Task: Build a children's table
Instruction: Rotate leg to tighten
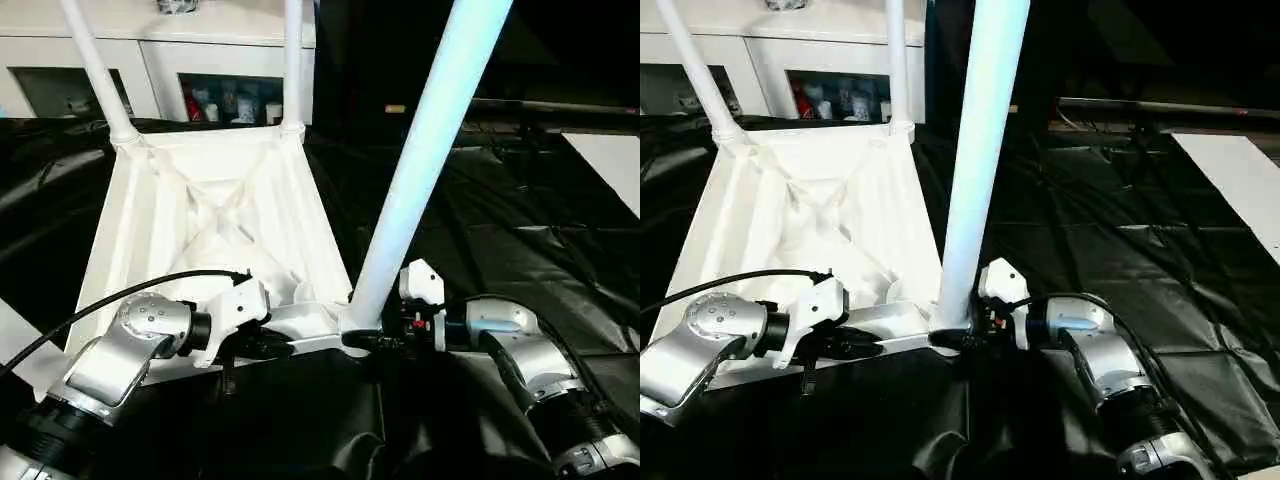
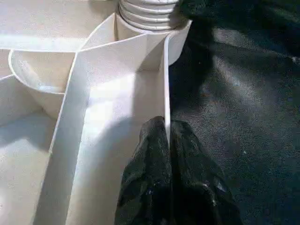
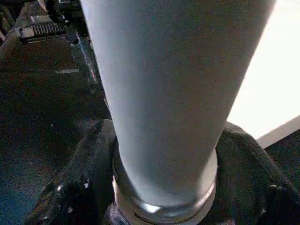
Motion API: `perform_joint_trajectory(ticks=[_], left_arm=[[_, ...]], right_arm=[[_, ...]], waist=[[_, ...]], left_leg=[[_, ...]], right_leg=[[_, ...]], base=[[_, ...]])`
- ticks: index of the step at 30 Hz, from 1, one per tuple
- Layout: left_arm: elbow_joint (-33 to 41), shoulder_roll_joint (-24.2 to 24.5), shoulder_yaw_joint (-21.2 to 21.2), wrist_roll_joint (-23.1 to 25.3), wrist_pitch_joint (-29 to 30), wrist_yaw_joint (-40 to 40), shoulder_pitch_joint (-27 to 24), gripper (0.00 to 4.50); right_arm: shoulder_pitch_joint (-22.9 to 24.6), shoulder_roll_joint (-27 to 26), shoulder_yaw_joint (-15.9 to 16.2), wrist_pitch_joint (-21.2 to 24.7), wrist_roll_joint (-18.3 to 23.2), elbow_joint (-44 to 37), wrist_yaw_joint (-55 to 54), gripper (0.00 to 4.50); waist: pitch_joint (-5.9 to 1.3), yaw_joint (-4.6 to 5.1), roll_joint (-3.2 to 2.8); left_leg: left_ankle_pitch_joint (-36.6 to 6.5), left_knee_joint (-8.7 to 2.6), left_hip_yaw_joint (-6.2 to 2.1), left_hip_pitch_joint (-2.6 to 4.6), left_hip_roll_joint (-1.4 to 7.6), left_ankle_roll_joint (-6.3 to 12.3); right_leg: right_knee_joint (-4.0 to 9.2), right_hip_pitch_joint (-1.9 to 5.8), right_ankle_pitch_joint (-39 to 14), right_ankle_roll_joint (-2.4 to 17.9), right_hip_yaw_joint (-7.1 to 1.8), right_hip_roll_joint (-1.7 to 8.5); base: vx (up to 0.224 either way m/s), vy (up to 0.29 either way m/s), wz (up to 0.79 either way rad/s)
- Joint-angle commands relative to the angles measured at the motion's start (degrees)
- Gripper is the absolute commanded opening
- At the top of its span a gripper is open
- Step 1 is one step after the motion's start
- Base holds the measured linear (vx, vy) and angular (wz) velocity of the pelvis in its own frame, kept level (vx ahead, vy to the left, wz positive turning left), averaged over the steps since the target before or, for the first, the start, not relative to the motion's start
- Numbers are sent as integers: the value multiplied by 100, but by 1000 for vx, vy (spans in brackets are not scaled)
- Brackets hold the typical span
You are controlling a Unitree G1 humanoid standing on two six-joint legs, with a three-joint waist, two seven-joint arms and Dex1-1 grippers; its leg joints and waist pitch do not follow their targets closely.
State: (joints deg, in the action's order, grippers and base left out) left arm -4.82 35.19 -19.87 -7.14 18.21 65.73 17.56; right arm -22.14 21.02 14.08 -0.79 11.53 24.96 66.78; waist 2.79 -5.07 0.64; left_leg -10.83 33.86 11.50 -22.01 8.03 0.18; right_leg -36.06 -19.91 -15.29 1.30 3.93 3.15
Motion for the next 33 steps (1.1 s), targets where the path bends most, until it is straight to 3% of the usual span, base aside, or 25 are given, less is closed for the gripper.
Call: perform_joint_trajectory(ticks=[1,11,14,18,20,21,22,23,24,25,26,29,30,31,33], left_arm=[[-151,5,-250,114,68,164,-97,0],[-185,-15,-249,128,46,143,-105,0],[-207,-214,-182,62,65,-36,-102,0],[-309,-468,-133,56,198,-313,-9,0],[-374,-618,-104,38,332,-464,56,0],[-679,-1078,-80,146,458,-991,277,0],[-679,-1078,-80,146,458,-991,277,0],[-705,-1112,-80,157,463,-1028,293,0],[-797,-1230,-79,199,481,-1157,352,0],[-1014,-1445,-90,307,507,-1419,480,0],[-1014,-1445,-90,307,507,-1419,480,0],[-1564,-1924,-50,591,594,-2102,807,0],[-1577,-1935,-49,598,596,-2119,816,0],[-1742,-2070,-51,700,638,-2347,941,0],[-1897,-2176,-65,818,669,-2523,1065,0]], right_arm=[[-39,53,-20,-76,-32,70,99,275],[-41,31,-1,-126,-83,171,103,263],[23,-162,-147,-43,-71,282,-360,263],[0,-472,-374,134,25,457,-956,263],[-17,-638,-467,189,55,534,-1254,263],[-162,-1136,-624,183,-80,867,-2308,263],[-162,-1136,-624,183,-80,867,-2308,263],[-177,-1175,-634,176,-97,897,-2395,262],[-232,-1313,-669,151,-156,1003,-2698,262],[-408,-1551,-692,123,-313,1287,-3293,262],[-408,-1551,-692,123,-313,1287,-3293,262],[-917,-2048,-812,111,-620,1966,-4613,262],[-930,-2061,-820,114,-624,1981,-4646,262],[-1133,-2250,-996,181,-580,2207,-5148,262],[-1309,-2443,-1162,169,-530,2413,-5578,262]], waist=[[-295,27,-28],[-303,21,-25],[-289,29,-25],[-251,48,-34],[-238,86,-35],[-231,101,-61],[-186,152,-55],[-188,172,-14],[-196,194,-17],[-188,199,-24],[-172,228,-56],[-132,271,-56],[-150,247,-55],[-157,233,-62],[-179,261,-59]], left_leg=[[-670,-392,-303,157,652,381],[-593,-376,-303,155,650,450],[-655,-382,-300,155,652,418],[-1138,-437,-320,185,667,135],[-1291,-466,-335,164,660,-15],[-1400,-478,-337,175,671,-72],[-1685,-506,-342,206,658,-229],[-1961,-489,-379,210,641,-350],[-1854,-491,-397,143,638,-330],[-1824,-499,-400,133,634,-307],[-1921,-513,-394,174,627,-348],[-2423,-489,-423,276,610,-535],[-2538,-466,-440,301,609,-527],[-2492,-468,-437,293,625,-494],[-2389,-536,-431,263,633,-504]], right_leg=[[372,121,396,1458,-384,693],[357,124,461,1472,-374,685],[371,115,367,1489,-382,697],[454,88,-469,1434,-397,716],[470,94,-769,1370,-399,719],[474,65,-882,1356,-410,726],[526,12,-1270,1311,-418,712],[564,44,-1818,1208,-416,771],[579,82,-1966,1092,-426,795],[588,75,-1994,1046,-425,787],[605,5,-2102,1002,-428,749],[679,-102,-2749,922,-448,786],[721,-101,-2961,816,-449,818],[727,-99,-2876,790,-468,829],[659,-90,-2393,841,-447,751]], base=[[0,0,0],[0,0,0],[0,0,0],[0,0,0],[0,0,0],[0,0,0],[-51,6,-5],[-51,6,-5],[0,0,0],[0,0,0],[0,0,0],[0,0,0],[0,0,0],[0,0,0],[0,0,0]])
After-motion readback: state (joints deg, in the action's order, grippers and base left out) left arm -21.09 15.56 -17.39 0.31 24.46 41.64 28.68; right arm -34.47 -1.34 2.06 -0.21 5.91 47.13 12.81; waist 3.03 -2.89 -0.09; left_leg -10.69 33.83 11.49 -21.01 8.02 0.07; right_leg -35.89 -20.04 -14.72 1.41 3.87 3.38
